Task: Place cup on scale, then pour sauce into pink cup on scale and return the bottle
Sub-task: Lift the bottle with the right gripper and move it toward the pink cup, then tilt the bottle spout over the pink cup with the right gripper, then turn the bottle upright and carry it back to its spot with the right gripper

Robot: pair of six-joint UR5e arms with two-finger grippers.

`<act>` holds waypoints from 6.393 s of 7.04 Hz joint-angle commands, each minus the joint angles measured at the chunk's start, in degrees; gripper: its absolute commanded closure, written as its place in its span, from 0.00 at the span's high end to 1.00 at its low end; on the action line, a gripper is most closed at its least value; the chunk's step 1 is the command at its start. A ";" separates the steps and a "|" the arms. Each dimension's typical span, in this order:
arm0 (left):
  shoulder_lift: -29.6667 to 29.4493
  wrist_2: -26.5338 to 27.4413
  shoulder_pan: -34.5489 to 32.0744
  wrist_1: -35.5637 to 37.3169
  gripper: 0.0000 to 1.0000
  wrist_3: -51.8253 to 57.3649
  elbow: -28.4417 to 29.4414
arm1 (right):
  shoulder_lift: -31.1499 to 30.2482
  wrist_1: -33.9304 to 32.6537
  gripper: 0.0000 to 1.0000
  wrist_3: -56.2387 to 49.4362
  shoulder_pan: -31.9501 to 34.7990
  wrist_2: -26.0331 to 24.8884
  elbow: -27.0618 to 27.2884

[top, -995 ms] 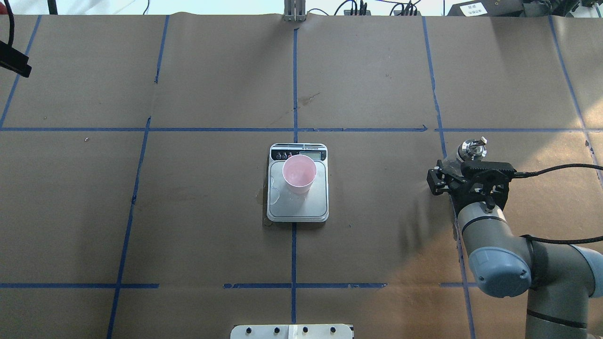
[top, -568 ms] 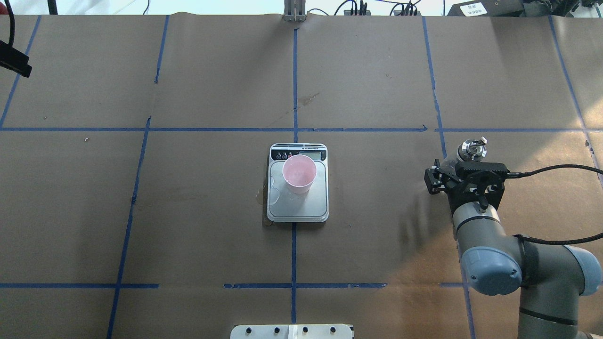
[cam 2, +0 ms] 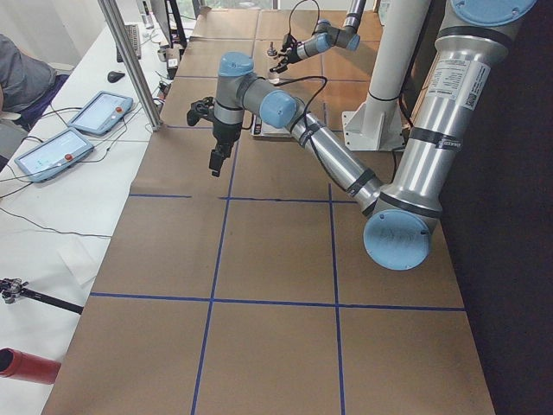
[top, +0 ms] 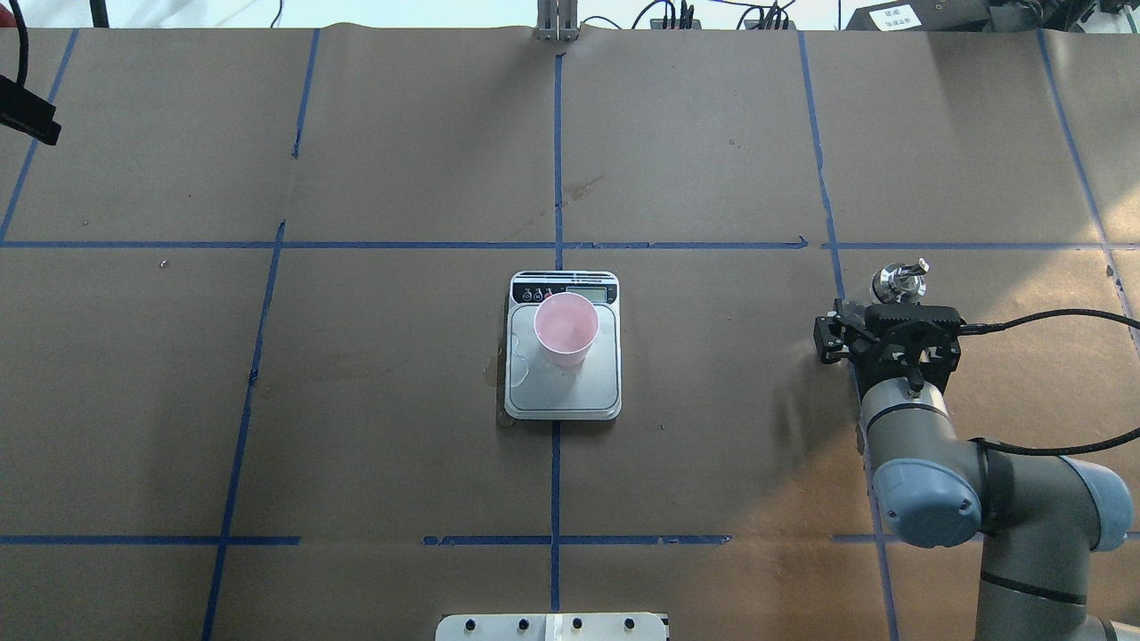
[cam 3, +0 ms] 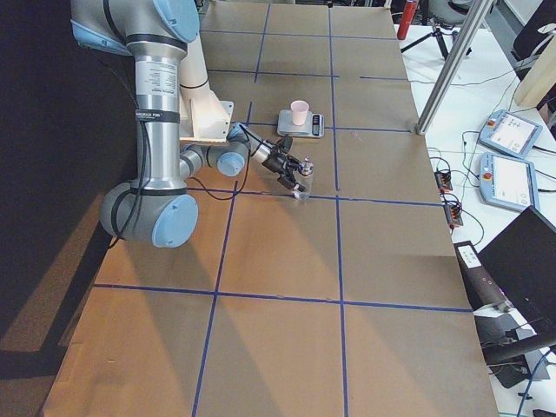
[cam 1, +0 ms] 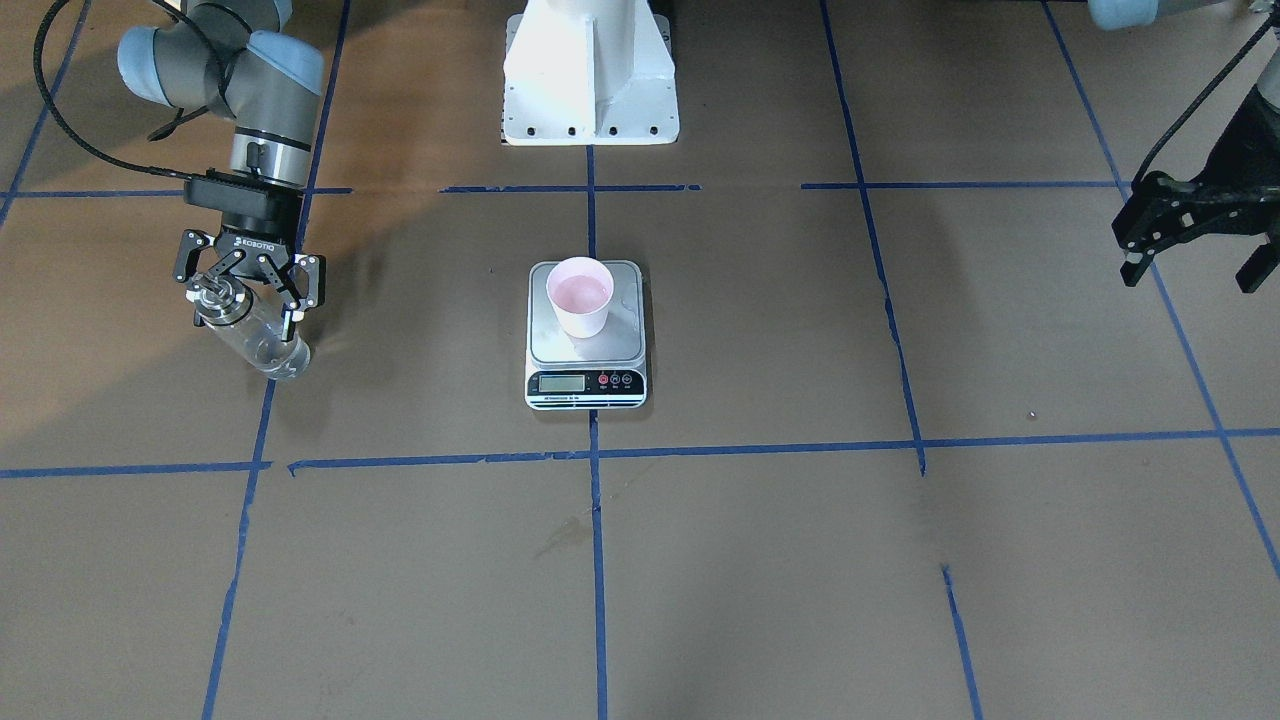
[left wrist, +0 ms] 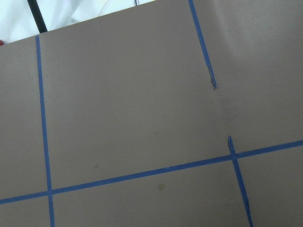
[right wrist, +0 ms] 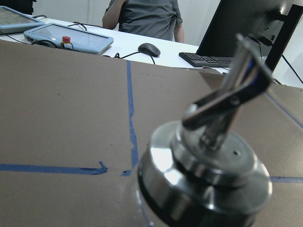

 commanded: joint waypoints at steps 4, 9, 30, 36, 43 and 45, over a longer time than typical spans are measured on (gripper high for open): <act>0.09 -0.09 -0.01 0.00 1.00 0.22 0.28 | 2.92 2.72 0.00 -16.33 2.07 2.83 6.16; 5.88 -0.35 -8.87 -4.19 1.00 23.64 7.54 | 15.03 -0.87 0.00 -49.36 -0.90 -3.08 7.95; 10.11 -2.99 -11.09 -16.96 1.00 33.88 16.01 | 27.53 -41.35 0.00 -68.20 -7.68 -26.61 0.39; 9.93 -3.08 -11.09 -16.96 1.00 33.79 15.66 | 26.66 -21.20 0.00 -64.57 -7.25 -17.49 2.72; 9.40 -2.99 -11.53 -16.88 1.00 33.27 15.31 | 22.79 -21.09 0.00 -31.63 8.71 14.64 13.04; 9.32 -2.99 -11.61 -16.88 1.00 33.27 14.52 | 15.98 -13.44 0.00 -19.54 9.10 14.89 11.21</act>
